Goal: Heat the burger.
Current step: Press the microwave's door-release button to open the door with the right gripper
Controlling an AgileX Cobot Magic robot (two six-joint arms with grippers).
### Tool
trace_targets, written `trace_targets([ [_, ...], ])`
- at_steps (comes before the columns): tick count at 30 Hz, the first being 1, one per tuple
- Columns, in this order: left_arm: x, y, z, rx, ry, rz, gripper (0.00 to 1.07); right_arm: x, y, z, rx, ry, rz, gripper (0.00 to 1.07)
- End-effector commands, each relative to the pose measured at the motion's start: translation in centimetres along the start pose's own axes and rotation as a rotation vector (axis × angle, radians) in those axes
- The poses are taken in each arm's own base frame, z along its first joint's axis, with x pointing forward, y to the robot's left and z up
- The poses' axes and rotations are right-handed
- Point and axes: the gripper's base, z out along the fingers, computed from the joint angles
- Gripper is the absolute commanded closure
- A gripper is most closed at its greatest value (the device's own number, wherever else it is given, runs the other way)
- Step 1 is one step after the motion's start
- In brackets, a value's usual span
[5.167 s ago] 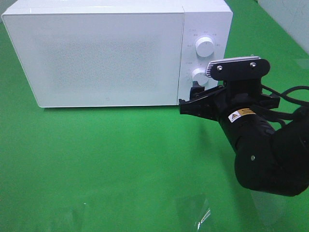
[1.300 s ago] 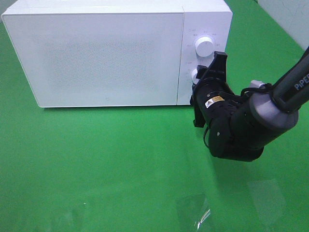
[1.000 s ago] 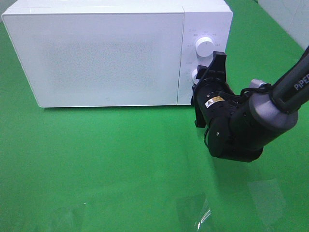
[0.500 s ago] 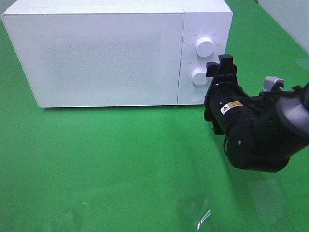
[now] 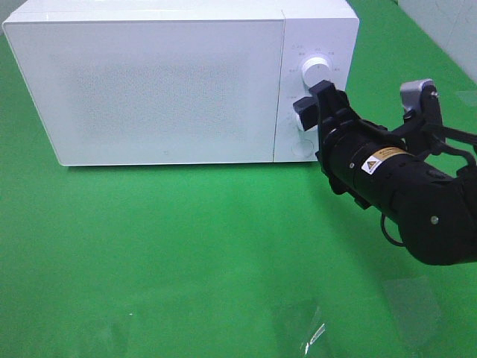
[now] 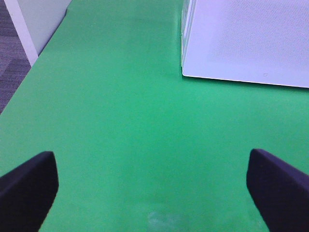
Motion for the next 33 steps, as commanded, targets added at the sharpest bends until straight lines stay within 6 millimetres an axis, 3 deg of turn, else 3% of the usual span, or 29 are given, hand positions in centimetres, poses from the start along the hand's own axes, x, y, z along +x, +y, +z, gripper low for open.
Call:
trace_targets([
  [1, 0.1, 0.0, -0.1, 0.003, -0.024, -0.008, 0.09, 0.2, 0.4, -0.5, 0.035, 0.080, -0.112, 0.32],
  [3, 0.1, 0.0, -0.1, 0.003, -0.024, -0.008, 0.09, 0.4, 0.3, -1.2, 0.112, 0.177, -0.276, 0.32],
  [7, 0.1, 0.0, -0.1, 0.003, -0.024, -0.008, 0.09, 0.6, 0.4, -1.7, 0.165, 0.292, -0.444, 0.32],
  [10, 0.1, 0.0, -0.1, 0.003, -0.024, -0.008, 0.09, 0.7, 0.6, -1.8, 0.170, 0.317, -0.482, 0.32],
  [12, 0.1, 0.0, -0.1, 0.003, -0.024, -0.008, 0.09, 0.9, 1.3, -2.0, 0.189, 0.428, -0.615, 0.32],
  [22, 0.1, 0.0, -0.1, 0.003, -0.024, -0.008, 0.09, 1.4, 3.4, -2.2, 0.190, 0.762, -0.956, 0.32],
  [28, 0.1, 0.0, -0.1, 0.003, -0.024, -0.008, 0.09, 0.2, 4.8, -3.4, 0.209, 0.867, -1.141, 0.32],
  [30, 0.1, 0.0, -0.1, 0.003, -0.024, -0.008, 0.09, -1.0, 5.7, -5.1, 0.233, 0.902, -1.215, 0.32],
  [32, 0.1, 0.0, -0.1, 0.003, -0.024, -0.008, 0.09, -1.0, 5.7, -5.1, 0.233, 0.902, -1.215, 0.32],
  [33, 0.1, 0.0, -0.1, 0.003, -0.024, -0.008, 0.09, -1.7, 6.1, -6.0, 0.241, 0.904, -1.244, 0.32],
])
